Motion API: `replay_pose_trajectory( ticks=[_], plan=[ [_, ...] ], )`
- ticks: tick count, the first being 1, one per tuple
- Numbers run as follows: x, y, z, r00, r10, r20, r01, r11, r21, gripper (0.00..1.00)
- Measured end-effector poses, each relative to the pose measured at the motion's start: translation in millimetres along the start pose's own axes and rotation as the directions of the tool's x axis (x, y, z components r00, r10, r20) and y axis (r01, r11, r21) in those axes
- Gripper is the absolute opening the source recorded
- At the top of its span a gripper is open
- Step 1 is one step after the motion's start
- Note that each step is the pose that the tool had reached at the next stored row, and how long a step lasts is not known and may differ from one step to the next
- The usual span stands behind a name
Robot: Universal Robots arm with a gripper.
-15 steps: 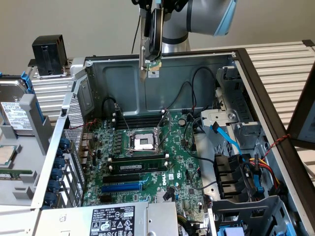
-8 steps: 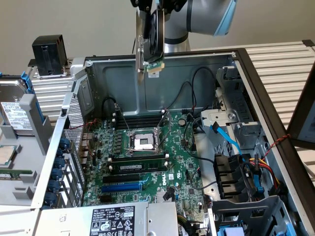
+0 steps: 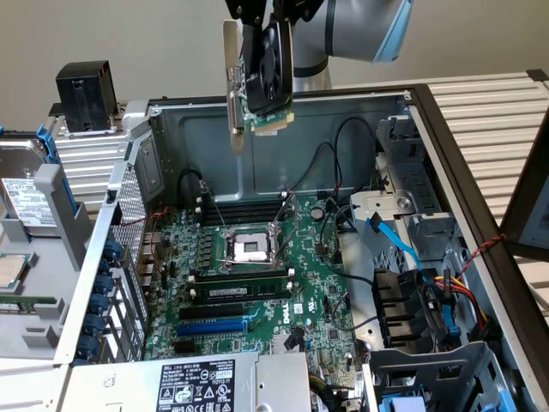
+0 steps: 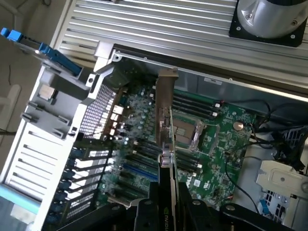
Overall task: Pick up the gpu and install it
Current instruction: 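Insert the gpu into the slot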
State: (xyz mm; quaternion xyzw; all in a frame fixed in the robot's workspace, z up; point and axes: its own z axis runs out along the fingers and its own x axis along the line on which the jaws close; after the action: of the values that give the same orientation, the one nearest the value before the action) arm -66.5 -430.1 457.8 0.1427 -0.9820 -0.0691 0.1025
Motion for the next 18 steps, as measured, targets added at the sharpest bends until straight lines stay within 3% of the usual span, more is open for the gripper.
replay_pose_trajectory(
  ticks=[4, 7, 9, 11, 13, 16, 17, 18],
  plan=[
    [-0.3, -0.3, 1.7, 0.9975, -0.069, -0.0123, 0.069, 0.9975, 0.0125, 0.27],
    [-0.7, -0.6, 3.3, 0.9922, -0.123, -0.022, 0.123, 0.9921, 0.0208, 0.27],
    [-0.8, -0.8, 4.5, 0.9868, -0.16, -0.0251, 0.16, 0.9869, 0.0184, 0.27],
    [-0.9, -0.8, 4.7, 0.9804, -0.195, -0.0241, 0.196, 0.9806, 0.0078, 0.27],
    [-0.9, -0.8, 4.8, 0.9742, -0.225, -0.0168, 0.225, 0.9743, -0.0128, 0.27],
    [-0.9, -0.8, 4.9, 0.9646, -0.264, -0.0057, 0.263, 0.9635, -0.049, 0.27],
    [-1.0, -0.8, 4.9, 0.9609, -0.277, -0.0035, 0.276, 0.9594, -0.058, 0.27],
    [-1.0, -0.8, 5.0, 0.957, -0.29, -0.0039, 0.289, 0.9552, -0.0627, 0.27]
  ],
)
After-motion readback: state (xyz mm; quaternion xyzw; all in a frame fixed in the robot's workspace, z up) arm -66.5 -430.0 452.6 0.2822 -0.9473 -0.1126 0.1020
